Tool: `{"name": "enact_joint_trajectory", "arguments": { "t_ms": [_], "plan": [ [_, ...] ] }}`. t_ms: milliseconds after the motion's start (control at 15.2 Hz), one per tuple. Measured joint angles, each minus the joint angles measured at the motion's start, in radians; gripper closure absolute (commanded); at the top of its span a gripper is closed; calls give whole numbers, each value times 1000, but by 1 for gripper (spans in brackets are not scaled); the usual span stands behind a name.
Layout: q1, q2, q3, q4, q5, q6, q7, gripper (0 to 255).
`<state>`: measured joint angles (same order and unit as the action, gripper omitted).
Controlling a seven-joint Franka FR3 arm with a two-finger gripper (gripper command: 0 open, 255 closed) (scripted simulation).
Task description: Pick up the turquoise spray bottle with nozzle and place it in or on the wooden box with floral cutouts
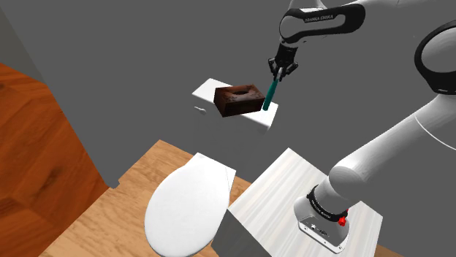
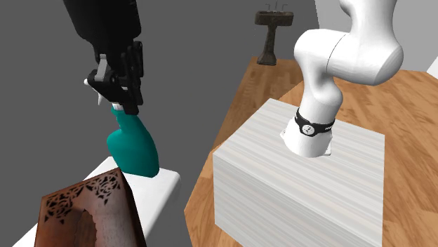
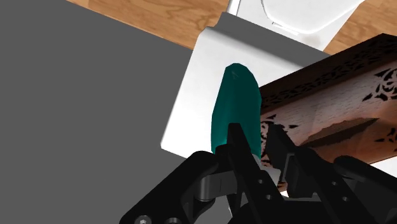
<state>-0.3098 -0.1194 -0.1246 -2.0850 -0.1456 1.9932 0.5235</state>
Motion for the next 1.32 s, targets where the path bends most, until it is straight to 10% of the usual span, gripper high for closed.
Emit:
{"name": "enact_joint_trajectory", "arguments": {
  "t_ms": [1320],
  "plan": [
    [7, -1, 10, 267, 12, -267, -22, 255]
  ]
}}
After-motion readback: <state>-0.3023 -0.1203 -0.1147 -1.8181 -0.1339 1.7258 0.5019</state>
